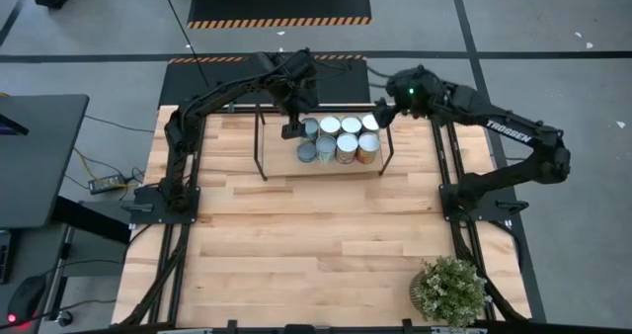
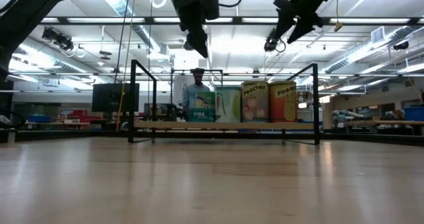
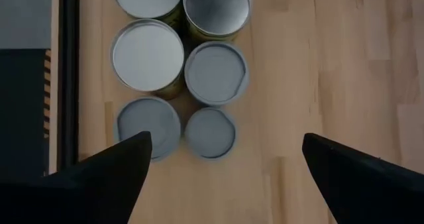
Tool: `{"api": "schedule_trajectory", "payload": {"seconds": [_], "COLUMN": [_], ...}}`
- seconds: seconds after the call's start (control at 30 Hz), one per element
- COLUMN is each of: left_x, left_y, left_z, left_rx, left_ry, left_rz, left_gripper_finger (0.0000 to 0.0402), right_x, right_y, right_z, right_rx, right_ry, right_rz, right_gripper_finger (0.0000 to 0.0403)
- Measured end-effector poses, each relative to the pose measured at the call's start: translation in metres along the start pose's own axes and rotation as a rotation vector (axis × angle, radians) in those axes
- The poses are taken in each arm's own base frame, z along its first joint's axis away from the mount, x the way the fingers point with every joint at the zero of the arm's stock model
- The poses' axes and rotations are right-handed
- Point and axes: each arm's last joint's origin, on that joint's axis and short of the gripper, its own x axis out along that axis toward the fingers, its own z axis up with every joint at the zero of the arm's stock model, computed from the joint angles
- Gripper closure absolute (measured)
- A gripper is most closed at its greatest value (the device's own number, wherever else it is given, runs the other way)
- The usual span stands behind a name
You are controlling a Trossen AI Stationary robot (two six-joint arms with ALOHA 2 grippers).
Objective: Pick and place cans onto a shelf
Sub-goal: Return to Home Position
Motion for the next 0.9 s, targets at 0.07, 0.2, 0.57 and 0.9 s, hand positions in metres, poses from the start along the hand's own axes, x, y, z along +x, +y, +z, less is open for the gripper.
{"api": "schedule_trajectory", "payload": {"seconds": [0.07, 0.2, 0.57, 0.9], "left_x": [0.001, 0.003, 0.011, 0.029], "left_y": [-0.003, -0.010, -0.055, -0.132], "left_z": [0.002, 0.006, 0.021, -0.006], "left_rx": [-0.012, -0.037, -0.063, -0.040], "left_ry": [-0.001, 0.006, 0.066, 0.071], "left_rz": [-0.003, 0.016, 0.069, 0.139], "left_gripper_finger": [0.0003, 0.0003, 0.0003, 0.0003], "right_x": [0.000, -0.004, -0.030, -0.080], "right_y": [-0.008, -0.017, -0.004, 0.027], "right_z": [0.002, 0.007, 0.000, -0.055], "right_rx": [0.011, -0.012, -0.137, -0.181], "right_ry": [0.022, 0.031, 0.029, -0.253], "right_rz": [-0.009, -0.004, 0.145, 0.496], "right_gripper_finger": [0.0081, 0.0081, 0.0081, 0.0081]}}
